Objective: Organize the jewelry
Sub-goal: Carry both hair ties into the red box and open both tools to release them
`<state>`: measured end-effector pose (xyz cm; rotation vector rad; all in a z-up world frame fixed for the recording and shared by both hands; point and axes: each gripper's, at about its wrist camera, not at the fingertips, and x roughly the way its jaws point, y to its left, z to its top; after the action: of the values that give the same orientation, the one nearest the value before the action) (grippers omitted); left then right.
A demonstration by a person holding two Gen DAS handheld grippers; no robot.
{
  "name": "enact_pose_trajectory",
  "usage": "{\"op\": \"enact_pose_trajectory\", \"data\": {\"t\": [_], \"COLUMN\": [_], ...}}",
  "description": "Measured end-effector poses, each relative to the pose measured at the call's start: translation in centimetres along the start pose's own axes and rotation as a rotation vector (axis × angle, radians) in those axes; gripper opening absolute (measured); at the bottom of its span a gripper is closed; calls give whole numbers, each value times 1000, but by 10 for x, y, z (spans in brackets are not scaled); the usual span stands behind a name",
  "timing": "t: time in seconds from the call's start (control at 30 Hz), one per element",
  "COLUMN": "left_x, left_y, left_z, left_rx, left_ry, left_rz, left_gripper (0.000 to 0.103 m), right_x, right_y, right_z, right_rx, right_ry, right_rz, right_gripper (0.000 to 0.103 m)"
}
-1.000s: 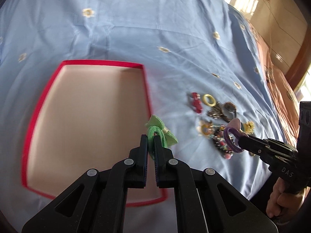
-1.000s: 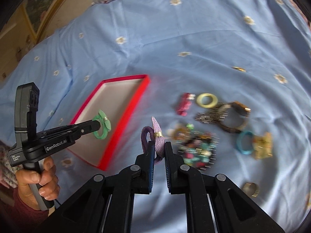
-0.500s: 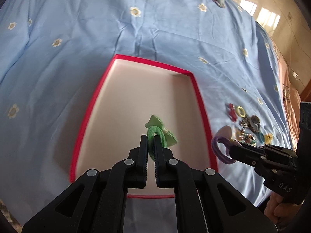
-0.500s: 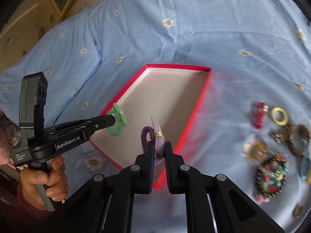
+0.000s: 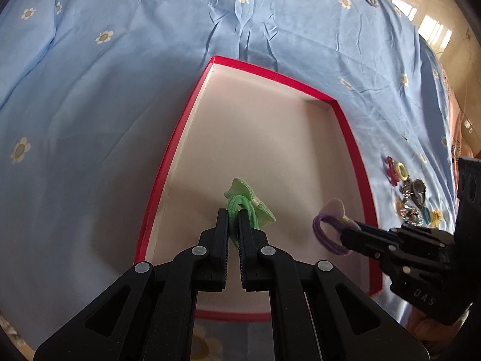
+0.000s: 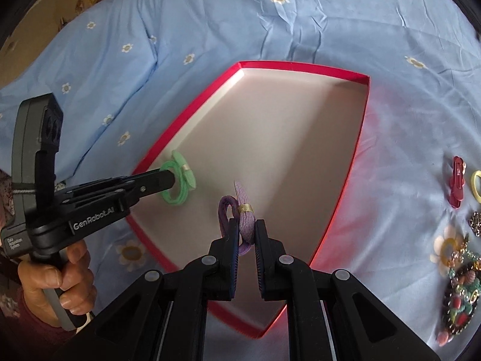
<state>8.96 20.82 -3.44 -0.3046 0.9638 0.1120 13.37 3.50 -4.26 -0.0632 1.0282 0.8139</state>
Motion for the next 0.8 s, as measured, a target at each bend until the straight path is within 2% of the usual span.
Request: {"op": "enact_pose_trajectory", "data": {"t": [0.27, 0.43, 0.57, 0.63, 0.73, 0.8], "left_x": [12, 10, 4, 0, -8, -13], "left_y": [5, 7, 6, 5, 3, 2], "left_z": [-1, 0, -1, -1, -1, -1], "left_rx": [-14, -23, -27, -23, -22, -25], "left_ry": [18, 20, 6, -4, -16, -23], "left_rz": [27, 25, 32, 41, 52, 51], "left_gripper": [6, 11, 29, 32, 34, 40], "right_x": [11, 13, 13, 9, 3, -5], "right_y": [-5, -4, -5, -6, -5, -5], "right_z": [5, 5, 6, 6, 6, 5], "right_rx": [12, 14, 23, 30, 30, 32], "right_ry": [22, 28, 33, 24, 9, -5], "right_rz": [-14, -11, -5, 1, 1, 5], "right_gripper": [14, 16, 20, 31, 32, 32]}}
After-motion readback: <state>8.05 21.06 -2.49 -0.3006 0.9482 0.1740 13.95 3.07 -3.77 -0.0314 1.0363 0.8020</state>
